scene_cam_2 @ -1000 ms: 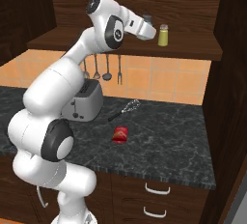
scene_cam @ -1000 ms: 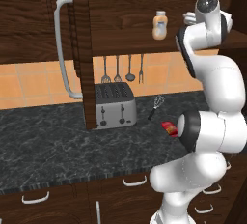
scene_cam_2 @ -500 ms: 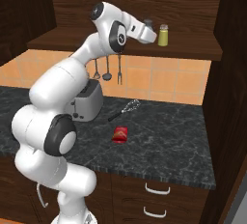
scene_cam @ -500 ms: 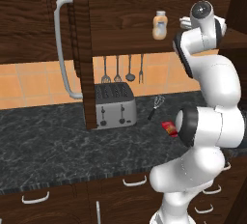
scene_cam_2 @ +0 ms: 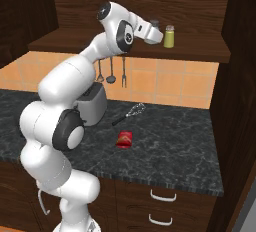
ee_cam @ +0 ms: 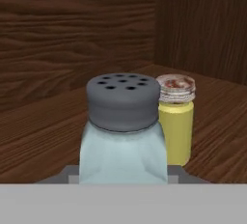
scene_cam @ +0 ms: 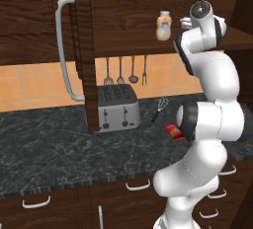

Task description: Put the shaker and condiment bottle from the counter next to their counterparts in the cabinet.

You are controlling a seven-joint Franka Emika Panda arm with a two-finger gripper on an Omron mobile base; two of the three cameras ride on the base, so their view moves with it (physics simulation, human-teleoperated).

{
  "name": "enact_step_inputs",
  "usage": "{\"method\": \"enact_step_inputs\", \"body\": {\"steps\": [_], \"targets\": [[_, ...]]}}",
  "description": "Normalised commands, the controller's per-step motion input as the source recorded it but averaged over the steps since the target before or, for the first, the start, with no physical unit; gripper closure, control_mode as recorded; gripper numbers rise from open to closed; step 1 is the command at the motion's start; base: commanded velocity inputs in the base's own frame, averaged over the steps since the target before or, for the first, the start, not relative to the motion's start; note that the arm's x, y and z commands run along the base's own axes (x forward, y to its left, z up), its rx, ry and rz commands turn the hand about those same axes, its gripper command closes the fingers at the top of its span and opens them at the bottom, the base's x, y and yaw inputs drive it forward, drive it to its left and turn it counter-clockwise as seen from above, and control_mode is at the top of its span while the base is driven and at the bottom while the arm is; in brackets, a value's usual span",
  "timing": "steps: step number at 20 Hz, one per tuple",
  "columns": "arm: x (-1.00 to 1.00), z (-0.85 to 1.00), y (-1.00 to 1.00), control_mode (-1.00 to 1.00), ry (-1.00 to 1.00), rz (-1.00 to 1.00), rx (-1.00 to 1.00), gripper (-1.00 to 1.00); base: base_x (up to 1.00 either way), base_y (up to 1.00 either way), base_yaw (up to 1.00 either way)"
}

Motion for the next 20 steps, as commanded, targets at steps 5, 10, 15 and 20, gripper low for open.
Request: {"method": "enact_step_inputs", "body": {"steps": [5,10,15,20], "targets": [[0.31,-0.08,0.00,-1.00,0.00,0.00,-0.04,1.00,0.00,0.00,0.00],[0.29,-0.10,0.00,-1.00,-0.01,0.00,-0.10,1.00,0.00,0.00,0.00],[0.27,-0.14,0.00,-1.00,-0.05,0.00,-0.13,-1.00,0.00,0.00,0.00],[0.05,-0.02,0.00,-1.00,-0.01,0.00,-0.02,-1.00,0.00,0.00,0.00]]}}
